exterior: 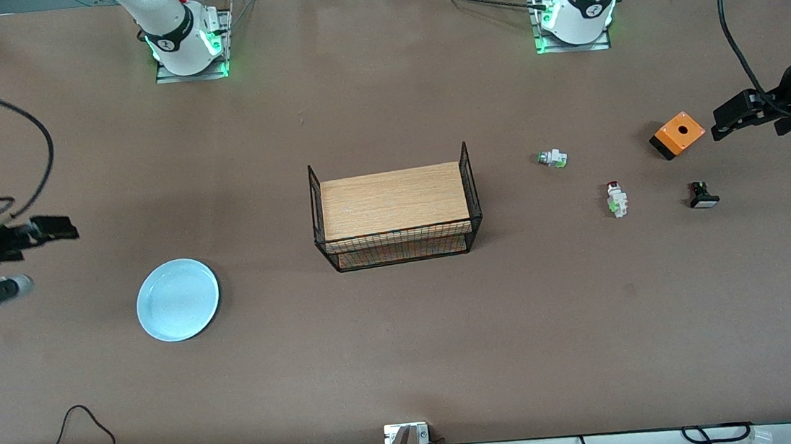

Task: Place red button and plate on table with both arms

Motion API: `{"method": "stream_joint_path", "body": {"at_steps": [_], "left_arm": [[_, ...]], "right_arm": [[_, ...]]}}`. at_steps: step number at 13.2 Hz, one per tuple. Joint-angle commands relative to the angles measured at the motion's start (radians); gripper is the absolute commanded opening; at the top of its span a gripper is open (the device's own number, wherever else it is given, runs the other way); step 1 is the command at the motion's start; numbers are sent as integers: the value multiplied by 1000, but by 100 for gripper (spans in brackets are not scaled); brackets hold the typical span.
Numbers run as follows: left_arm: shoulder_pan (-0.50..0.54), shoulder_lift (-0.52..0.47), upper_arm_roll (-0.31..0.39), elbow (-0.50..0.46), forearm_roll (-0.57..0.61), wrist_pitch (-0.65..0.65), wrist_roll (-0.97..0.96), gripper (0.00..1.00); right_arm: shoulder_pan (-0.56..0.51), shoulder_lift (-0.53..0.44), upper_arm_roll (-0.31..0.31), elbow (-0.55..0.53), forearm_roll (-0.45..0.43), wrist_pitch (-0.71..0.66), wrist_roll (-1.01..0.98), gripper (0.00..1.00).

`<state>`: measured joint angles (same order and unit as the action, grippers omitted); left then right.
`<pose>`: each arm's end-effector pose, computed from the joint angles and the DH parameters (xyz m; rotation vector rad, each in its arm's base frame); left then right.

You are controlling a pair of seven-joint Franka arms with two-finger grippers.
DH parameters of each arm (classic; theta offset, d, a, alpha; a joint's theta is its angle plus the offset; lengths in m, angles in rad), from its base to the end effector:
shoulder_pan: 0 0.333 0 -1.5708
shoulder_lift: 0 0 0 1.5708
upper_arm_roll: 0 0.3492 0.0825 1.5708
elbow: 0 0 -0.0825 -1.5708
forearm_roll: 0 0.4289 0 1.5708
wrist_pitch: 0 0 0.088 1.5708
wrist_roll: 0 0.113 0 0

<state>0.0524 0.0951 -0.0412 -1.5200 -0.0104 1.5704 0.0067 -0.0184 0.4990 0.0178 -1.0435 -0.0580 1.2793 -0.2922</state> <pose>0.6302 0.0071 0.6195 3.1261 0.0075 -0.0696 0.7215 -0.0117 0.5629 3.0733 0.4350 -0.4175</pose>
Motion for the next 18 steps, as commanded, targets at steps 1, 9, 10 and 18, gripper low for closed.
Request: {"method": "stream_joint_path", "body": {"at_steps": [1, 9, 10, 18], "left_arm": [[4, -17, -2, -3, -11, -4, 19, 100], [4, -20, -2, -5, -19, 30, 26, 100], [3, -20, -2, -5, -19, 30, 27, 100], [6, -18, 3, -8, -25, 33, 26, 100]], "right_arm": [[15, -59, 4, -18, -36, -81, 67, 100], [317, -83, 2, -67, -411, -139, 80, 100], [328, -115, 4, -131, -413, -117, 84, 100], [82, -463, 2, -629, -79, 319, 81, 100]]}}
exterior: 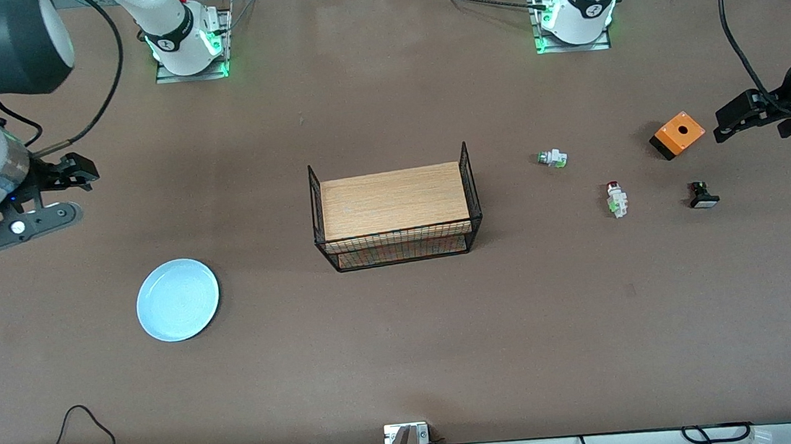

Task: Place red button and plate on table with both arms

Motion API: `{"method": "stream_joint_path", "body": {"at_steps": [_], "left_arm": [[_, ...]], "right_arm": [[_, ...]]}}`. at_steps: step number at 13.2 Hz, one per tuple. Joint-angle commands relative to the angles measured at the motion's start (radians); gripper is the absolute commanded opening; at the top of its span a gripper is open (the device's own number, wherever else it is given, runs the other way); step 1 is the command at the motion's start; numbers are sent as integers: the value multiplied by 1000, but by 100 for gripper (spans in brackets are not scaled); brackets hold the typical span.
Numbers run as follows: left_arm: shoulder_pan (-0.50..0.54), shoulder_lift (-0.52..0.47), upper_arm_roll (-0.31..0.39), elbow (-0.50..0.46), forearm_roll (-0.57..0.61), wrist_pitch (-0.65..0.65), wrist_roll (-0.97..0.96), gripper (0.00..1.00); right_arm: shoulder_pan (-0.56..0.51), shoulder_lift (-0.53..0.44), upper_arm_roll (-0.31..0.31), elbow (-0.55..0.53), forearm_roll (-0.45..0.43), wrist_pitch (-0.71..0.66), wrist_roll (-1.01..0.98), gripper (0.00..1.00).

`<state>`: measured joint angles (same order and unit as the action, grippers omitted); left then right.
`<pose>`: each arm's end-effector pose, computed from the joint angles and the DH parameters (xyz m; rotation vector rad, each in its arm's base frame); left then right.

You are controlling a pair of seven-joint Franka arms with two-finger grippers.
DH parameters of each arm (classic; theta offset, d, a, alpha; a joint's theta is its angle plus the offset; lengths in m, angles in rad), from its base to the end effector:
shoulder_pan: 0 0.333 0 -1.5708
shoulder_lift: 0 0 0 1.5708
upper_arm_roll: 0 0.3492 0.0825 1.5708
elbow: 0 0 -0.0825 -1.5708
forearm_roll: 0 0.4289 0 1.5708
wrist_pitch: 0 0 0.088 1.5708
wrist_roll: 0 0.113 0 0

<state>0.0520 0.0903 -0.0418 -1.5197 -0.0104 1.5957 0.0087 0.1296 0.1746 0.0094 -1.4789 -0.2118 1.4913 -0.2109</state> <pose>0.6318 0.0065 0.6248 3.1272 0.0031 -0.0220 0.6423 0.0640 0.5862 2.8821 0.5099 -0.2489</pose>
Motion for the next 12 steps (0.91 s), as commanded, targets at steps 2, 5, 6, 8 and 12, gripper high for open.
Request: {"method": "stream_joint_path", "body": {"at_steps": [2, 5, 6, 8, 12], "left_arm": [[6, -12, 5, -7, -22, 9, 25, 100], [6, -12, 5, -8, -19, 18, 25, 100], [6, -12, 5, -8, -19, 18, 25, 100], [6, -11, 7, -8, -20, 20, 25, 100], [5, -12, 2, -7, -16, 18, 24, 100]], "right_arm": [[-131, -214, 11, -299, 121, 124, -4, 100], [-156, -302, 11, -427, 124, 193, -8, 100], [-186, -314, 14, -449, 137, 219, -18, 100], [-228, -325, 17, -455, 199, 277, -16, 100], [-242, -330, 14, -437, 210, 242, -19, 100]]}}
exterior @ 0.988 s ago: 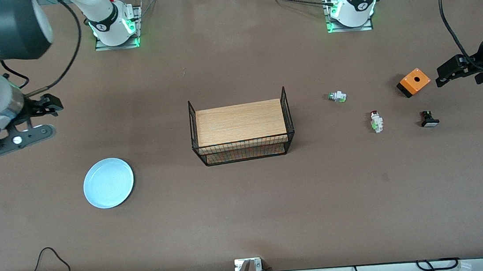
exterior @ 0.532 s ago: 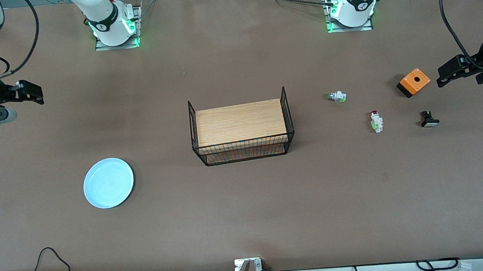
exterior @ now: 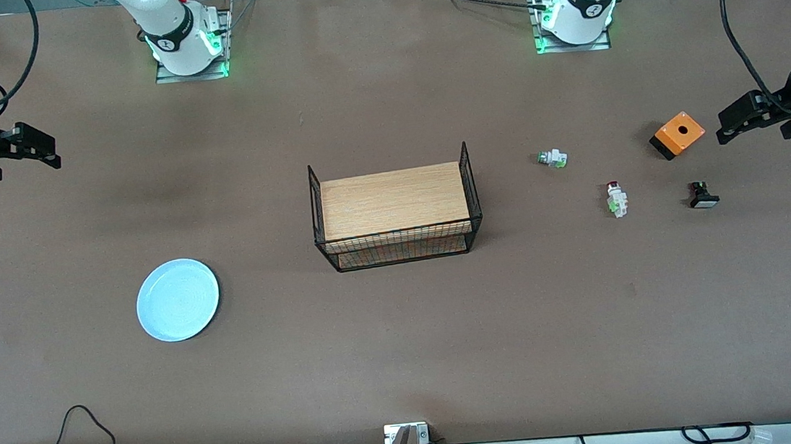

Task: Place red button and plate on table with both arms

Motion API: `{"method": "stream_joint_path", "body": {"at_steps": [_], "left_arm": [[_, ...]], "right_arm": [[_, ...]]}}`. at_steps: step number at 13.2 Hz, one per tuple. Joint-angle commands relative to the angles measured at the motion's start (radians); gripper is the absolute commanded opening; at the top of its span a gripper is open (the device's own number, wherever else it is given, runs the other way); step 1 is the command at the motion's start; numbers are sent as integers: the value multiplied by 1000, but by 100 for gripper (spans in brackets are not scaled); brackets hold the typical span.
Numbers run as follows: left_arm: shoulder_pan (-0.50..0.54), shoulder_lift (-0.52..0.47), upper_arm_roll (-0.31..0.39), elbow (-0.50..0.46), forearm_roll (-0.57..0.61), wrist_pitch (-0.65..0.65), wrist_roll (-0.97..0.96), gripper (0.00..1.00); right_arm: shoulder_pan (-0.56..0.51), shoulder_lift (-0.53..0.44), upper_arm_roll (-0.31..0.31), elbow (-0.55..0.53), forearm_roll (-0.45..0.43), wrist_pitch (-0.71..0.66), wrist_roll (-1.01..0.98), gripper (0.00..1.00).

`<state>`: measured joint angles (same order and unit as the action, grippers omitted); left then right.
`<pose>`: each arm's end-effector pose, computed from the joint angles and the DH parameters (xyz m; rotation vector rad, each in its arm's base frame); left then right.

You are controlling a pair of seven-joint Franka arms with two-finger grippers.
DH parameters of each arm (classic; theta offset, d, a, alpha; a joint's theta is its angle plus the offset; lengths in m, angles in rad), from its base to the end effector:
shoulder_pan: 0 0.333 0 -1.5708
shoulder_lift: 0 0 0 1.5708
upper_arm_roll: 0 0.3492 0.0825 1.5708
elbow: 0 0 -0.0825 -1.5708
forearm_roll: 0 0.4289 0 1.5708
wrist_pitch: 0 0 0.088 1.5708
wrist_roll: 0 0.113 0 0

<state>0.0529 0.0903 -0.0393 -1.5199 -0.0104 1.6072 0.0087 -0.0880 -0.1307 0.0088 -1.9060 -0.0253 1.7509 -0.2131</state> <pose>0.6331 0.0086 0.6257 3.1276 0.0085 -0.0043 0.5563 -0.0463 0.5686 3.1117 0.2161 -0.0436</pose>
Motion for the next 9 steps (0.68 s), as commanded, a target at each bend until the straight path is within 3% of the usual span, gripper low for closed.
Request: {"method": "stream_joint_path", "body": {"at_steps": [1, 4, 7, 9], "left_arm": [[4, -12, -2, -6, -16, 7, 24, 100], [4, -14, -4, -8, -14, -1, 21, 100], [4, -15, -4, -13, -13, -4, 2, 100], [4, -15, -5, -11, -13, -6, -50, 100]], "right_arm": [[-21, -24, 14, -2, 22, -24, -14, 100], [-18, 6, 20, 56, 7, -126, 12, 100], [-18, 116, 20, 240, 5, -269, 52, 100], [-15, 148, 20, 286, 4, -284, 127, 100]]}}
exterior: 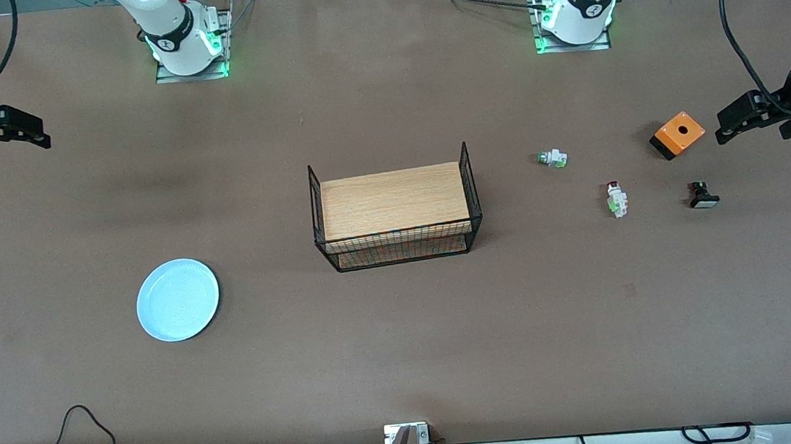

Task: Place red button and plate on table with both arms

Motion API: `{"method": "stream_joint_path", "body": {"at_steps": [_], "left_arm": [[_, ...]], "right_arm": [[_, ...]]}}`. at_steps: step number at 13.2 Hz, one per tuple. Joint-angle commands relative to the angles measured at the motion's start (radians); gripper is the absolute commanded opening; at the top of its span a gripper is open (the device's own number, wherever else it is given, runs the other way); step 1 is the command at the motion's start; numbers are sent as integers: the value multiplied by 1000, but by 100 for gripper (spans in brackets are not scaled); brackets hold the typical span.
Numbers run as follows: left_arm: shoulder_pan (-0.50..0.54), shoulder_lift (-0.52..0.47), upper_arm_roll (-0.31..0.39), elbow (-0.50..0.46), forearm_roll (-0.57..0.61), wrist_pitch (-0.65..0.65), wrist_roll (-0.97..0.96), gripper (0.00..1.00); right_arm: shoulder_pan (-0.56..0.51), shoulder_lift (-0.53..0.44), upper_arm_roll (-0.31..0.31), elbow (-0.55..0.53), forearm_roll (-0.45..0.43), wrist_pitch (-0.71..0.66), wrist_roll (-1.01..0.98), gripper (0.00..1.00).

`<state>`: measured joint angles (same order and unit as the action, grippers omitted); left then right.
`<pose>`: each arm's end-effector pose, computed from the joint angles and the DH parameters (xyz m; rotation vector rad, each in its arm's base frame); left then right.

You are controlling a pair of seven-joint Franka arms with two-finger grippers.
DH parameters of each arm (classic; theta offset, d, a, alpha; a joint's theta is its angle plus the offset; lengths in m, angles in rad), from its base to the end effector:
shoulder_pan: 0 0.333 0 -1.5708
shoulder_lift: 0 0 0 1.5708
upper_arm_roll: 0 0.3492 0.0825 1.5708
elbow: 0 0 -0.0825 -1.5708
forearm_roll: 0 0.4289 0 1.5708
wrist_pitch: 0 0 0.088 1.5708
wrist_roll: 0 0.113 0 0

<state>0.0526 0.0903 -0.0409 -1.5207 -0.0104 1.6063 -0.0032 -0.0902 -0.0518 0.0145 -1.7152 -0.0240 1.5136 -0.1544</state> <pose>0.6329 0.0074 0.6252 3.1274 0.0242 -0.0071 0.5673 -0.0457 0.6037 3.1228 0.1235 -0.2374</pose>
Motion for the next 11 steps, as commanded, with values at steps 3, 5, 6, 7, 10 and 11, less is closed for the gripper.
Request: {"method": "stream_joint_path", "body": {"at_steps": [3, 5, 6, 7, 10, 11], "left_arm": [[4, -15, -4, -9, -13, -6, -55, 100], [4, -15, -8, -7, -11, -8, -54, 100], [3, -15, -8, -7, -11, -8, -54, 100], [3, -15, -8, -7, -11, -8, -54, 100], [3, -15, -8, -7, -11, -8, -54, 100], [4, -15, -8, -7, -11, -8, -54, 100]], "right_arm": [[3, 69, 15, 95, 4, -47, 148, 100], [7, 70, 15, 95, 4, -49, 148, 100], [7, 70, 15, 95, 4, -49, 148, 100], [7, 70, 15, 95, 4, -49, 148, 100], [6, 79, 15, 97, 4, -53, 144, 100], [7, 78, 15, 97, 4, -53, 144, 100]]}}
